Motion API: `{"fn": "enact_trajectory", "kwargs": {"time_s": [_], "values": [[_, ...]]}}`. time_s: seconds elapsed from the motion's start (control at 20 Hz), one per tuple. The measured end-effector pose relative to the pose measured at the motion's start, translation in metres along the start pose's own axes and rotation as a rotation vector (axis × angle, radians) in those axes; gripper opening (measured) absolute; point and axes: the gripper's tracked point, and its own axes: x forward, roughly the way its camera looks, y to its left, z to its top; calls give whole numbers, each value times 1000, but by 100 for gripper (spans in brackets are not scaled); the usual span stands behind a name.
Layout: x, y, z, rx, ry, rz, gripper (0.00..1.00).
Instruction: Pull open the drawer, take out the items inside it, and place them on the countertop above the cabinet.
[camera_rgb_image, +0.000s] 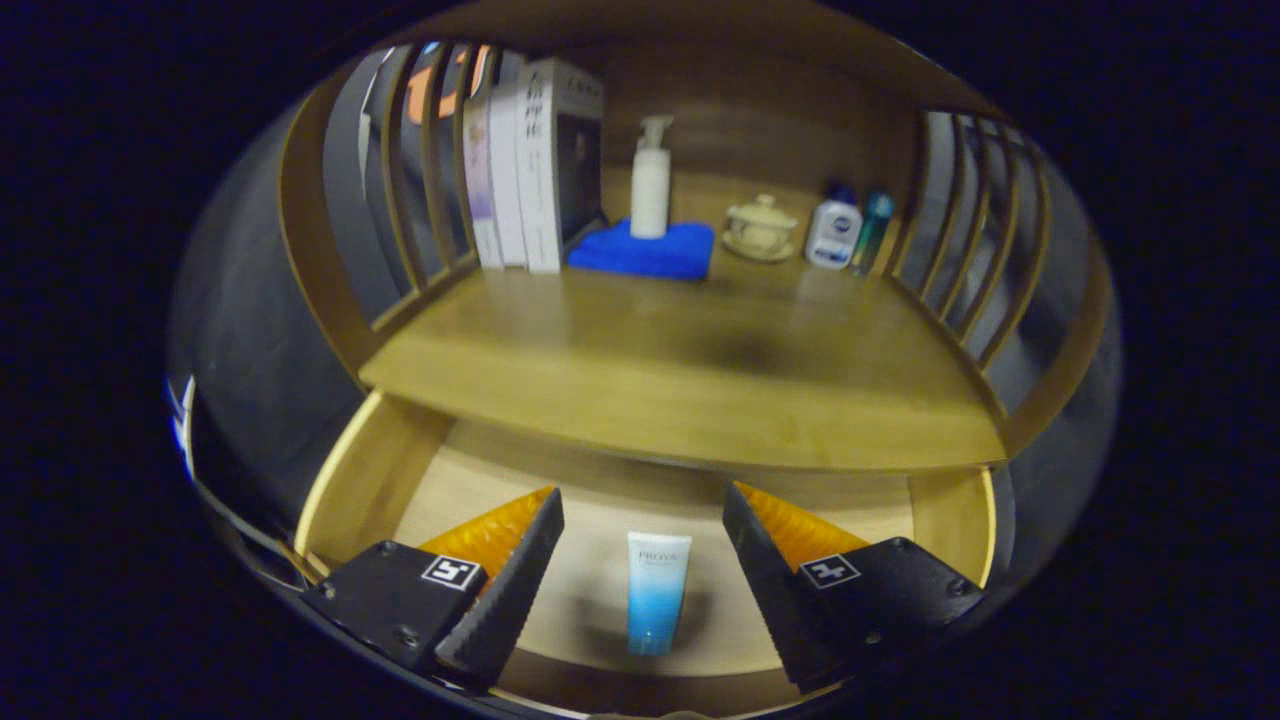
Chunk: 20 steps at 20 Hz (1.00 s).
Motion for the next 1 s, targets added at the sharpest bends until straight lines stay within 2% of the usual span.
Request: {"fn": "enact_trajectory", "kwargs": {"time_s": [0.3, 0.4, 0.55, 0.85, 1.0], "values": [[25, 5, -48, 31, 251, 27, 100], [28, 4, -63, 65, 343, 11, 99], [27, 4, -69, 50, 413, -17, 95], [21, 1, -57, 51, 489, -46, 77], [21, -2, -59, 53, 491, -63, 56]]}}
